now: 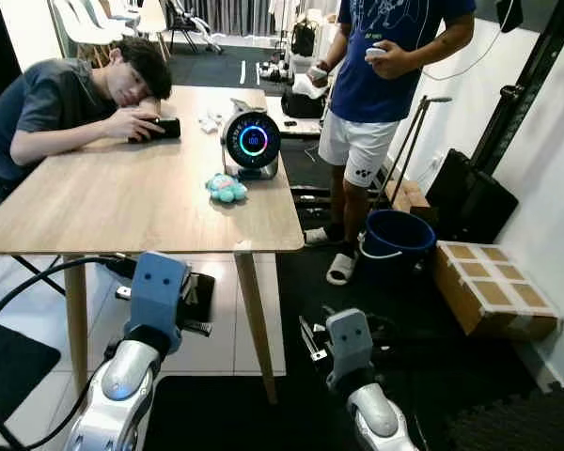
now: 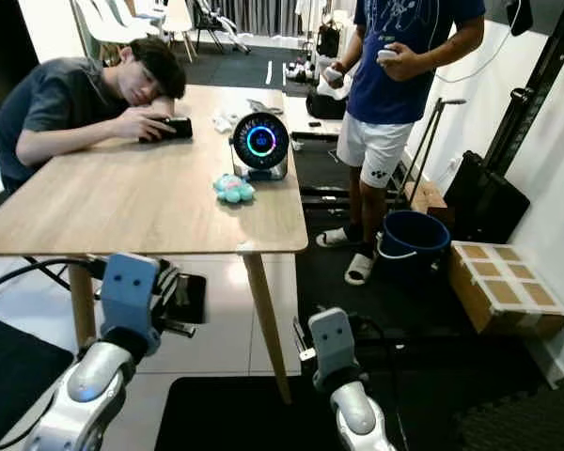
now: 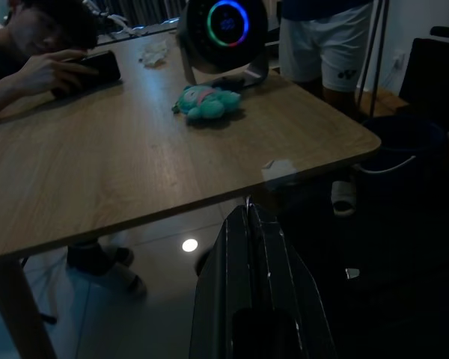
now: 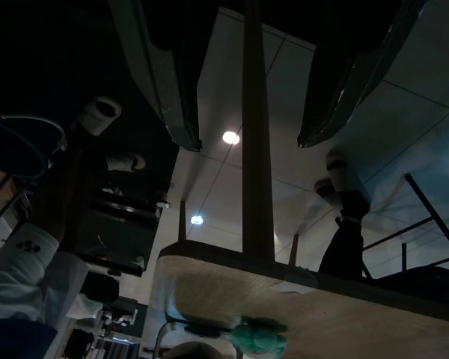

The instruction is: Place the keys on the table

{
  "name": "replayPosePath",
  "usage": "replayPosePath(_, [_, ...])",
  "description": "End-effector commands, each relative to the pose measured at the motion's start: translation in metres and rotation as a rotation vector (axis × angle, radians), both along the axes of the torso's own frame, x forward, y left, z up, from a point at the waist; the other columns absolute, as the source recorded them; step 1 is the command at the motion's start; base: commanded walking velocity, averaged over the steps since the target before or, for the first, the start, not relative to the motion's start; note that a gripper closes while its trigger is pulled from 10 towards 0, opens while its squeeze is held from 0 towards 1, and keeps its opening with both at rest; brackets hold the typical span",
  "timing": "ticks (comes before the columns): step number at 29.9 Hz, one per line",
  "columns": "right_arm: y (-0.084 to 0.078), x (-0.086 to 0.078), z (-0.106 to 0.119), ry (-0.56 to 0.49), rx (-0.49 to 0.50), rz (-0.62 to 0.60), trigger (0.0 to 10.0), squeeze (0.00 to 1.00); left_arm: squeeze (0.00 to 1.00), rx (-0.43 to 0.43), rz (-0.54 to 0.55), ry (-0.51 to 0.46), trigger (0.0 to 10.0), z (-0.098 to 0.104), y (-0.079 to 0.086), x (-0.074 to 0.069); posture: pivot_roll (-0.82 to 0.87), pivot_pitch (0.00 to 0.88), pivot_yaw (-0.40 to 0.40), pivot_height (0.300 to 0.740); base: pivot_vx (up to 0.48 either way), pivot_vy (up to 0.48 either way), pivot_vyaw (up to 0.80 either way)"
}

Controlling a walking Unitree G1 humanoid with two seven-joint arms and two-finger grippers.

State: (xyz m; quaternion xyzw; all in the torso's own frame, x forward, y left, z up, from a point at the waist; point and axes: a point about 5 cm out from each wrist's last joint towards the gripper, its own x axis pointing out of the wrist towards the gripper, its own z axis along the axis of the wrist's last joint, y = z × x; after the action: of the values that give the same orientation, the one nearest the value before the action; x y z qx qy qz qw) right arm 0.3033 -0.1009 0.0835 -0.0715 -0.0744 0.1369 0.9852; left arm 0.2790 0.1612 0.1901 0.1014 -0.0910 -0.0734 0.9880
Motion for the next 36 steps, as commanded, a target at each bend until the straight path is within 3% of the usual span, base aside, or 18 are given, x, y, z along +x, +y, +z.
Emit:
replayPosePath(1, [-0.003,0.000,0.001,-0.001,-0.011,-0.007,10.0,0.00,0.00,0.011,0.002,0.020,10.0,-0.004,0.002,0.003,0.18,0.100,-0.023,0.740,0.000,0.000,0.00])
replayPosePath(11, [-0.015,0.007,0.008,-0.025,-0.028,-0.046,10.0,0.00,0.00,0.010,-0.015,0.005,10.0,-0.001,-0.001,0.015,0.15,0.069,0.016,0.740,0.000,0.000,0.00])
replayPosePath(25, [-0.010,0.010,0.014,-0.036,-0.025,-0.040,10.0,0.00,0.00,0.028,-0.058,-0.018,10.0,0.005,-0.011,0.027,0.14,0.090,0.001,0.740,0.000,0.000,0.00])
replayPosePath(30, [-0.010,0.008,0.012,-0.034,-0.023,-0.053,10.0,0.00,0.00,0.033,-0.101,0.001,10.0,0.004,-0.011,0.026,0.13,0.086,0.010,0.740,0.000,0.000,0.00])
replayPosePath(32, [-0.007,0.005,0.009,-0.031,-0.029,-0.048,10.0,0.00,0.00,0.063,-0.174,0.010,10.0,0.005,-0.013,0.020,0.13,0.082,0.009,0.740,0.000,0.000,0.00])
replayPosePath(36, [0.002,0.003,0.008,-0.028,-0.032,-0.006,10.0,0.00,0.00,0.062,-0.190,0.024,10.0,0.004,-0.011,0.012,0.15,0.084,-0.008,0.740,0.000,0.000,0.00])
